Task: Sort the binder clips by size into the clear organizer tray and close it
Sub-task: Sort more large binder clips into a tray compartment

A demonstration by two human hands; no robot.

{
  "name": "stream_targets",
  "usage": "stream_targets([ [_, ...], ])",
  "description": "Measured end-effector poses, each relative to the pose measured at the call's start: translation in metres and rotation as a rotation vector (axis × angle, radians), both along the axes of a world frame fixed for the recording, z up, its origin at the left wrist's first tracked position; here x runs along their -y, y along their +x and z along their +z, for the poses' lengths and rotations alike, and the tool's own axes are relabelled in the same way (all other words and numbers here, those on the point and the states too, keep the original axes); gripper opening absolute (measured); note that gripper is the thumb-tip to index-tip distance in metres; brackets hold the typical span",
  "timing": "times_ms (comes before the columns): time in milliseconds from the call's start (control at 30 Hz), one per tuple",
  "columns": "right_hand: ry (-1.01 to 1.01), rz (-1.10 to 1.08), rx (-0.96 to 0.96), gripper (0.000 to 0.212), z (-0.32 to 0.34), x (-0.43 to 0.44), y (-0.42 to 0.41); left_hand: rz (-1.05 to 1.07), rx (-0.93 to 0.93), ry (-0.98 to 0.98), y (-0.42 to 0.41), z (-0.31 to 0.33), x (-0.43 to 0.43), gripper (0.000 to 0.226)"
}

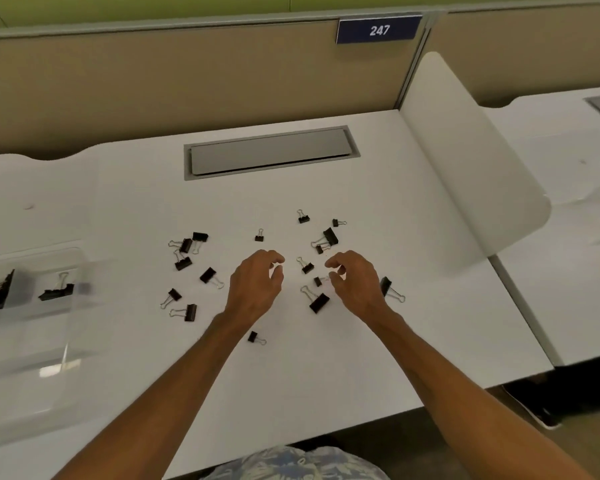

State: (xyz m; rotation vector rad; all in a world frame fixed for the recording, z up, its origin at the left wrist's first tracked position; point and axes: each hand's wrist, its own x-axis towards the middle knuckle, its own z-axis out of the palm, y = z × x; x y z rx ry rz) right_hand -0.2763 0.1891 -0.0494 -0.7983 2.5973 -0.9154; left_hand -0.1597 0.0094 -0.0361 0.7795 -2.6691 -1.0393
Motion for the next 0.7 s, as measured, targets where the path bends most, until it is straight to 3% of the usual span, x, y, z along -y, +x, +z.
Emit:
stream_targets([
  [167, 0.040, -0.081, -0.092, 0.027, -0.008, -0.049, -0.017, -0.092, 0.002, 0.004, -0.026, -0.007, -0.017, 0.020],
  [467, 0.276, -0.095, -0.043, 0.072, -0.022, -0.096, -0.033, -0.121, -0.001, 0.010, -0.059, -0.021, -0.031, 0.027],
  [700, 0.271, -0.101, -0.053, 0.054, -0.033, -0.096, -0.037, -0.120, 0.028, -0.001, -0.074, -0.027, -0.035, 0.030],
])
